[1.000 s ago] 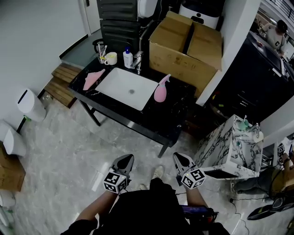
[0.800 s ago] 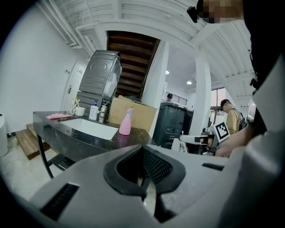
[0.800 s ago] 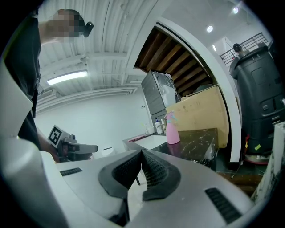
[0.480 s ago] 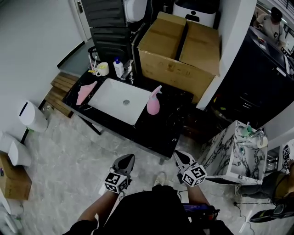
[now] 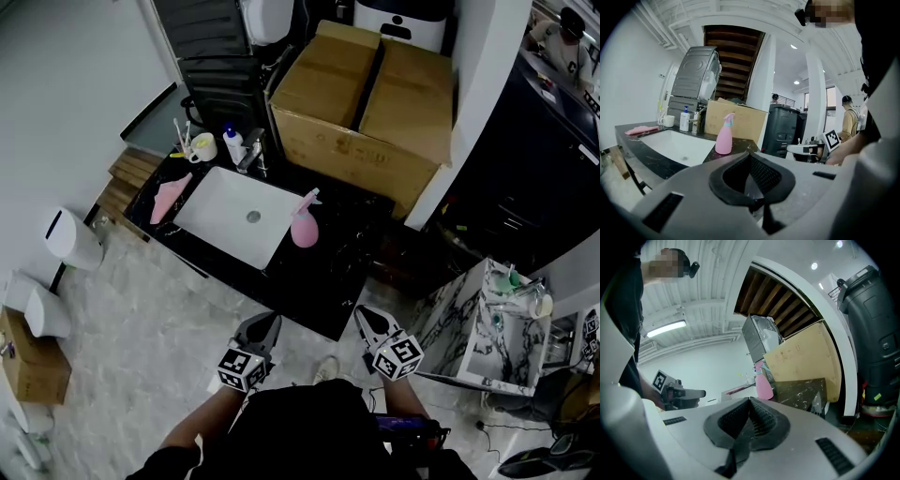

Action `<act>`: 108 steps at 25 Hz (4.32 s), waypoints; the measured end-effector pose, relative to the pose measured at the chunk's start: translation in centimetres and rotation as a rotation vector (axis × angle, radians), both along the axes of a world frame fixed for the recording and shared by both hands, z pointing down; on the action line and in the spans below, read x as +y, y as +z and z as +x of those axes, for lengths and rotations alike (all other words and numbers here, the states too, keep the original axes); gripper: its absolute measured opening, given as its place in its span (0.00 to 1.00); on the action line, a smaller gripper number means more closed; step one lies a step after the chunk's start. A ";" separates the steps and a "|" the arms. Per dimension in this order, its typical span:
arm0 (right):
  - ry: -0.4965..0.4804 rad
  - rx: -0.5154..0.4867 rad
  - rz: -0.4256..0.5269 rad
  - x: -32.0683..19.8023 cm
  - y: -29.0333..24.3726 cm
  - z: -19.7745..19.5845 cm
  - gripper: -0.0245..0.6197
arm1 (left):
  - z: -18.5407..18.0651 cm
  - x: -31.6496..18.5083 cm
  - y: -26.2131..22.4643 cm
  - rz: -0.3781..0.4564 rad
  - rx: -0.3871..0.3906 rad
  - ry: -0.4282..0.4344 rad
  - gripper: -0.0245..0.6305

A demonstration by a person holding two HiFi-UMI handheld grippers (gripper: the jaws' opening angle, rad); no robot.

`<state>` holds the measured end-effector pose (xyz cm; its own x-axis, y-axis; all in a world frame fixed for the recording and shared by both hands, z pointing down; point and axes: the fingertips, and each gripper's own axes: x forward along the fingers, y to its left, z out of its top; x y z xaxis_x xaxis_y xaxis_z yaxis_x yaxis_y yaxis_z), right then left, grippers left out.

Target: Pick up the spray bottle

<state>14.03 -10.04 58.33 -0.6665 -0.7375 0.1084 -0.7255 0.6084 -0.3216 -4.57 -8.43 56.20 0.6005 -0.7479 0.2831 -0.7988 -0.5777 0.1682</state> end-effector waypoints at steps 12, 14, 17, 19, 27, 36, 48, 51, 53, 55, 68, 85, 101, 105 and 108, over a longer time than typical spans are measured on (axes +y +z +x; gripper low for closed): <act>-0.053 -0.006 0.004 -3.2 -0.2 1.8 0.08 | 1.9 -3.6 -0.6 0.010 0.002 -0.053 0.05; -0.053 -0.003 0.000 -3.5 0.0 2.0 0.08 | 1.9 -4.1 -0.7 0.014 0.004 -0.059 0.05; -0.053 -0.003 -0.004 -3.8 0.2 1.9 0.08 | 1.6 -4.8 -0.8 0.018 0.006 -0.065 0.05; -0.052 -0.002 -0.005 -3.9 0.2 1.9 0.08 | 1.4 -5.2 -0.6 0.015 0.010 -0.068 0.05; -0.017 0.007 -0.004 -4.6 0.1 1.9 0.08 | 1.7 -7.4 -0.6 0.010 0.034 -0.025 0.05; 0.023 0.040 -0.011 -6.8 -0.2 1.2 0.08 | 1.7 -11.4 -0.8 0.025 0.046 0.025 0.05; 0.063 0.051 -0.016 -10.1 -0.7 0.5 0.08 | 1.8 -17.1 -1.1 0.028 0.050 0.071 0.05; 0.075 0.053 -0.027 -10.4 -0.5 0.7 0.08 | 2.2 -18.4 -1.3 0.031 0.047 0.080 0.06; 0.087 0.055 -0.034 -10.5 -0.3 1.0 0.08 | 2.7 -19.3 -1.5 0.035 0.047 0.087 0.07; 0.102 0.057 -0.041 -10.5 -0.3 1.3 0.08 | 3.1 -20.2 -1.7 0.042 0.049 0.091 0.13; 0.180 0.063 -0.065 -11.1 0.1 3.1 0.08 | 4.9 -24.9 -2.2 0.081 0.018 0.136 0.30; 0.222 0.029 -0.097 -11.7 0.5 3.5 0.08 | 6.4 -26.9 -0.6 0.087 -0.055 0.264 0.31; 0.239 0.056 -0.095 -11.1 0.6 3.6 0.08 | 5.9 -25.8 -1.3 0.096 -0.052 0.235 0.25; 0.229 0.049 -0.086 -10.7 0.4 3.5 0.08 | 5.7 -24.9 -1.5 0.095 -0.053 0.228 0.25; 0.222 0.045 -0.079 -10.5 0.2 3.6 0.08 | 5.6 -24.3 -1.6 0.095 -0.055 0.217 0.25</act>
<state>17.66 -20.54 58.52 -0.4825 -0.8534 0.1974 -0.8533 0.4070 -0.3259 1.01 -32.73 54.55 0.7355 -0.6281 0.2541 -0.6608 -0.7478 0.0644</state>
